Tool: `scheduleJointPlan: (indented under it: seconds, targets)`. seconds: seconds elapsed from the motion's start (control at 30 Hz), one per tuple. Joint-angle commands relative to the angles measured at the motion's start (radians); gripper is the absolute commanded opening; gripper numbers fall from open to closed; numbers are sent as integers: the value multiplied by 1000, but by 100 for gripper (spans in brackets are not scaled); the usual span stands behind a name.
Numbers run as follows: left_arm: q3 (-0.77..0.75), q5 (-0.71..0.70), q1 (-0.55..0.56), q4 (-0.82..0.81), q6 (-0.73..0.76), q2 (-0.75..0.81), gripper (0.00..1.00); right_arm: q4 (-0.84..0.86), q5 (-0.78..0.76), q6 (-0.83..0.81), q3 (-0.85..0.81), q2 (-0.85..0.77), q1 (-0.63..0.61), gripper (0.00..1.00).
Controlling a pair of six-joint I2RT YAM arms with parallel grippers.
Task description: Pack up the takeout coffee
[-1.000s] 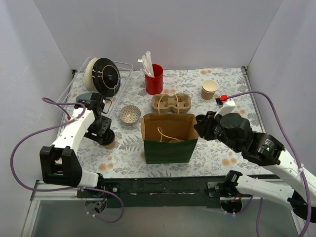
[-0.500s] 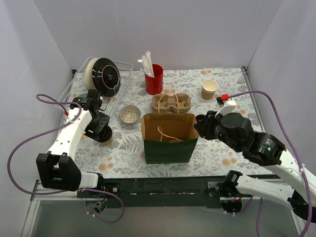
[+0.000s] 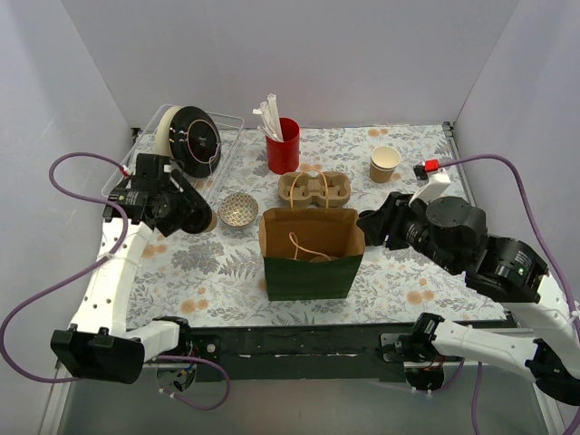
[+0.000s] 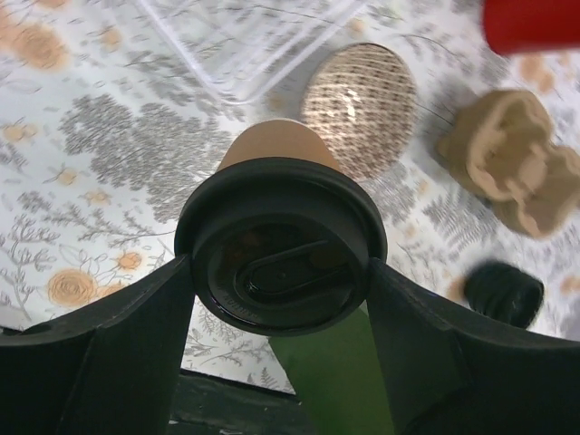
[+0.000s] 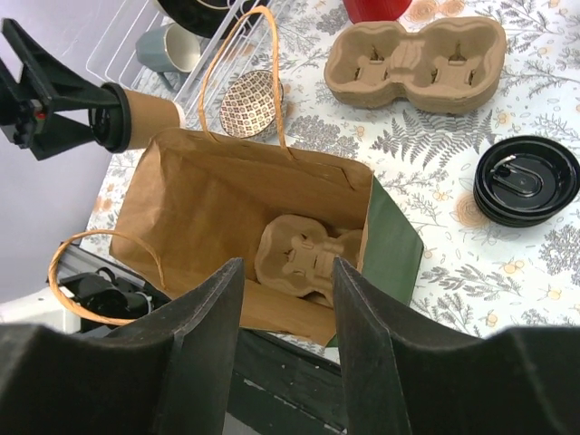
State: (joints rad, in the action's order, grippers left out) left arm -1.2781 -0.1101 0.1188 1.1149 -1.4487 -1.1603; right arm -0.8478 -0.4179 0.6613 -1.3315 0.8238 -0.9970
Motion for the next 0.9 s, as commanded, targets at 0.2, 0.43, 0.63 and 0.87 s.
scheduleJointPlan:
  seconds: [0.2, 0.43, 0.63, 0.87]
  targets:
    - [-377, 404, -7, -78, 327, -70, 0, -76, -67, 67, -75, 89, -2, 52]
    - [-722, 614, 10, -58, 379, -170, 0, -54, 59, 11, -51, 126, -2, 49]
    - [-724, 785, 33, -76, 399, -148, 0, -116, 11, 31, -28, 103, -2, 47]
    - [-786, 880, 61, -12, 471, -177, 0, -152, -27, 23, -15, 87, -2, 54]
